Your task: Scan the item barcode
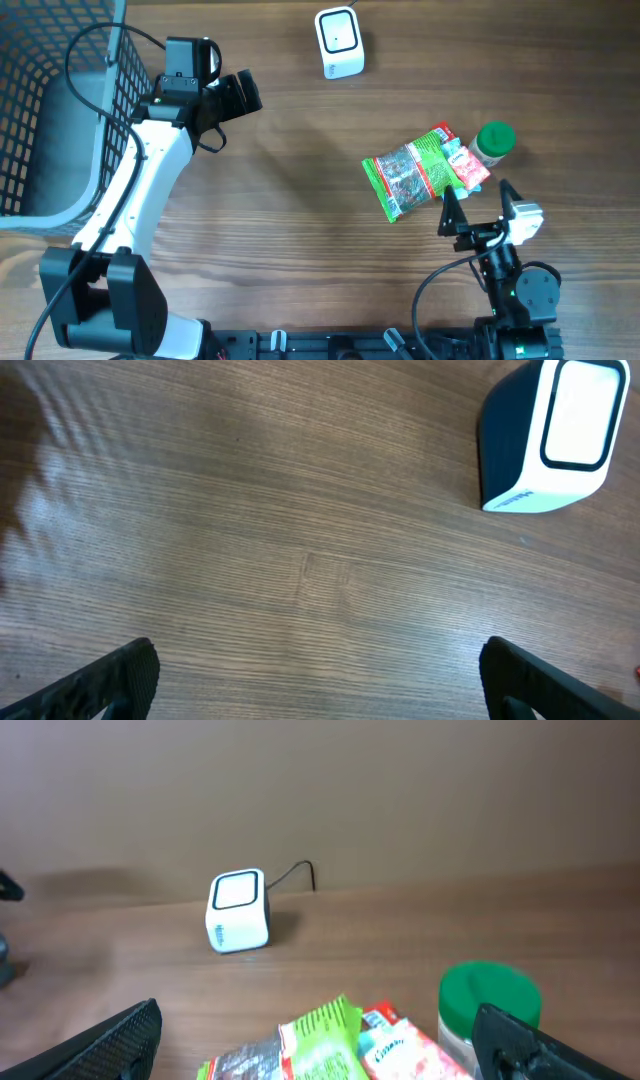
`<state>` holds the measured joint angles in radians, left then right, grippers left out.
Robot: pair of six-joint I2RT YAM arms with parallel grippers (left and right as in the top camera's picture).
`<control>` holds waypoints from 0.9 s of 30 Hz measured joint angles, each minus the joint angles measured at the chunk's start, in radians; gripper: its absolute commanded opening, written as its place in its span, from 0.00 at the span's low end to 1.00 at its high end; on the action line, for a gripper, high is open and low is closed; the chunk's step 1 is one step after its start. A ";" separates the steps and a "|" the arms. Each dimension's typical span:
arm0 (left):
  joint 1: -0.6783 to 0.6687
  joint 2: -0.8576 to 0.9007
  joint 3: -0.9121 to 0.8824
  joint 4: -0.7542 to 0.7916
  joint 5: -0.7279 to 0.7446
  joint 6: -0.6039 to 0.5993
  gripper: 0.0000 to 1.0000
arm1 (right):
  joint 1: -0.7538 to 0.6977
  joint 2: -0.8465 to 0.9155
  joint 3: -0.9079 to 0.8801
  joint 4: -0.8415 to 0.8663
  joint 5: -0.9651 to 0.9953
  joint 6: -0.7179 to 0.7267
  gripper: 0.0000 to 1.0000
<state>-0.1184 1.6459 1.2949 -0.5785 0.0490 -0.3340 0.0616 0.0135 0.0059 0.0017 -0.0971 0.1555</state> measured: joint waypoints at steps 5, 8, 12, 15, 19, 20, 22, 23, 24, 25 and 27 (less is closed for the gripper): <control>0.000 0.000 0.000 0.000 0.000 0.000 1.00 | 0.000 0.000 0.000 0.001 -0.008 -0.053 1.00; 0.000 0.000 0.000 0.000 0.000 0.000 1.00 | 0.000 0.000 0.000 0.001 -0.008 -0.056 1.00; 0.000 0.000 0.000 0.000 0.000 0.000 1.00 | 0.000 0.000 0.000 0.001 -0.008 -0.056 1.00; 0.000 0.000 0.000 0.000 0.000 0.000 1.00 | 0.000 0.000 0.000 0.001 -0.008 -0.056 1.00; 0.000 -0.003 0.000 -0.033 0.000 0.000 1.00 | 0.000 0.000 0.000 0.001 -0.008 -0.056 1.00; 0.000 -0.011 0.000 -0.049 0.000 0.000 1.00 | 0.000 0.000 0.000 0.001 -0.008 -0.056 1.00; 0.000 -0.093 -0.002 -0.093 0.000 0.000 1.00 | 0.000 0.000 0.000 0.002 -0.008 -0.056 1.00; 0.000 -0.146 -0.003 -0.100 0.000 0.000 1.00 | 0.000 0.000 0.000 0.001 -0.009 -0.056 1.00; 0.000 -0.243 -0.004 -0.102 0.000 0.000 1.00 | 0.000 0.000 0.000 0.001 -0.009 -0.056 1.00; 0.000 -0.362 -0.003 -0.100 0.000 0.000 1.00 | 0.000 -0.001 0.000 0.002 -0.009 -0.056 1.00; 0.000 -0.576 -0.002 -0.099 0.000 0.000 1.00 | 0.000 -0.001 0.000 0.001 -0.012 -0.056 1.00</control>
<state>-0.1184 1.0698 1.2934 -0.6773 0.0490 -0.3340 0.0616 0.0128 0.0059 0.0025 -0.1089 0.0998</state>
